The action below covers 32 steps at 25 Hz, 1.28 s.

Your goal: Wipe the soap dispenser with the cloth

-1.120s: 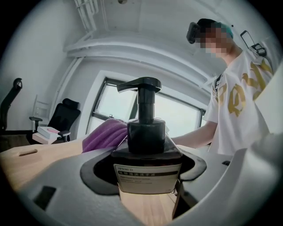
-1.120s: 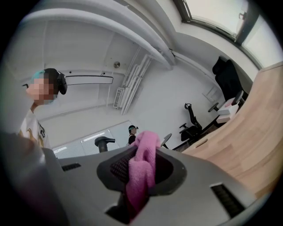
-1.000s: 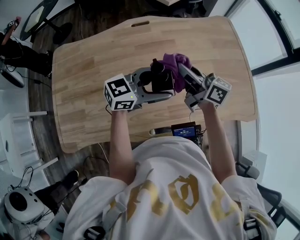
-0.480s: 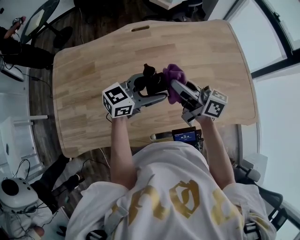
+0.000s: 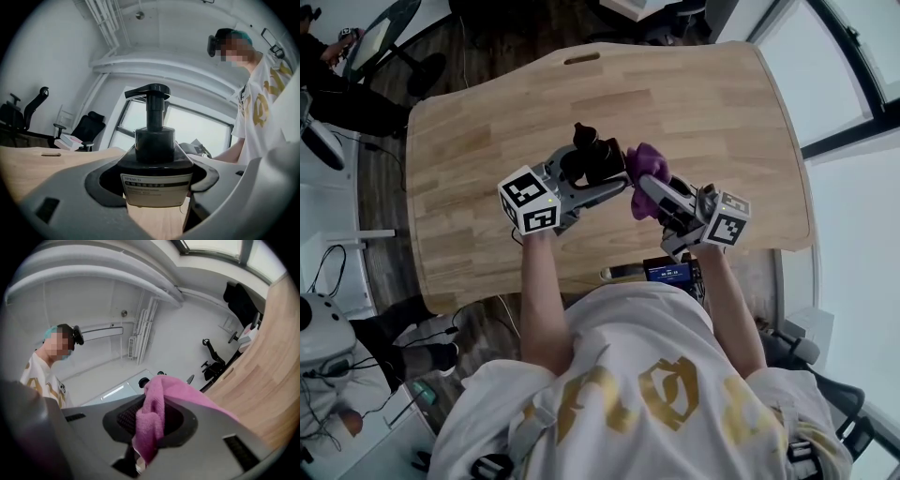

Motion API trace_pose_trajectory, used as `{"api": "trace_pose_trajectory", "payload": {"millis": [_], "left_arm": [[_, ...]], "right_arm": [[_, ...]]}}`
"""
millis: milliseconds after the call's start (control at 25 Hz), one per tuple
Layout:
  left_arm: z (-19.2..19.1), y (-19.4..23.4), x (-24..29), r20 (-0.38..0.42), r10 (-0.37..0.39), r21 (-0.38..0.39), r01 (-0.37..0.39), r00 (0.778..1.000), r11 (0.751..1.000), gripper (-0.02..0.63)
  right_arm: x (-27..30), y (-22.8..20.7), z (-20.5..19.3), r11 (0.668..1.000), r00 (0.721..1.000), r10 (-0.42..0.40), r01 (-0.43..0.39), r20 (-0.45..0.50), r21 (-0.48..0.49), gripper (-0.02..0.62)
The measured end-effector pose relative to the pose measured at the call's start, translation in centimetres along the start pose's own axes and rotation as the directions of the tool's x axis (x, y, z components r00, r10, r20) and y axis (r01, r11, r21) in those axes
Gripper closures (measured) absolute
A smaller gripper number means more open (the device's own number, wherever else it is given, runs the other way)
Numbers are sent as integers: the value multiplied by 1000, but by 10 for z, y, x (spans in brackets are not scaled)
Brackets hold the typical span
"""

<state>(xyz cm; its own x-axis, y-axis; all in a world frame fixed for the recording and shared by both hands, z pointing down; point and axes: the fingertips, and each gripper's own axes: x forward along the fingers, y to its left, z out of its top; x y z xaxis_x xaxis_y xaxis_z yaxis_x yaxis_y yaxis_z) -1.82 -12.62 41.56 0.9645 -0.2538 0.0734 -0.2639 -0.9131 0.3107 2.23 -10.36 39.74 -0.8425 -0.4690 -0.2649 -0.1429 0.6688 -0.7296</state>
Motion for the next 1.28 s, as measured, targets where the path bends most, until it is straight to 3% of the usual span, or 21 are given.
{"api": "trace_pose_trajectory", "payload": {"millis": [160,480,680,920,1280], "left_arm": [[21,-1,0,118,-17,-33,21,993,999,259],[27,-14,4,142,-70,-32,76,987,997,259],[38,-17,7,181,-98,-30,105,979,994,259],[47,-15,6,250,-96,-32,107,964,994,259],[48,-13,5,296,-90,-57,111,951,992,259]], "right_arm": [[-4,-8,13,993,990,-21,4,139,120,529],[-1,-37,10,962,974,-114,59,194,268,528],[6,-47,23,922,957,-94,-21,275,387,528],[13,-56,29,840,923,-87,-135,375,526,528],[14,-60,29,794,914,-101,-165,394,585,528]]}}
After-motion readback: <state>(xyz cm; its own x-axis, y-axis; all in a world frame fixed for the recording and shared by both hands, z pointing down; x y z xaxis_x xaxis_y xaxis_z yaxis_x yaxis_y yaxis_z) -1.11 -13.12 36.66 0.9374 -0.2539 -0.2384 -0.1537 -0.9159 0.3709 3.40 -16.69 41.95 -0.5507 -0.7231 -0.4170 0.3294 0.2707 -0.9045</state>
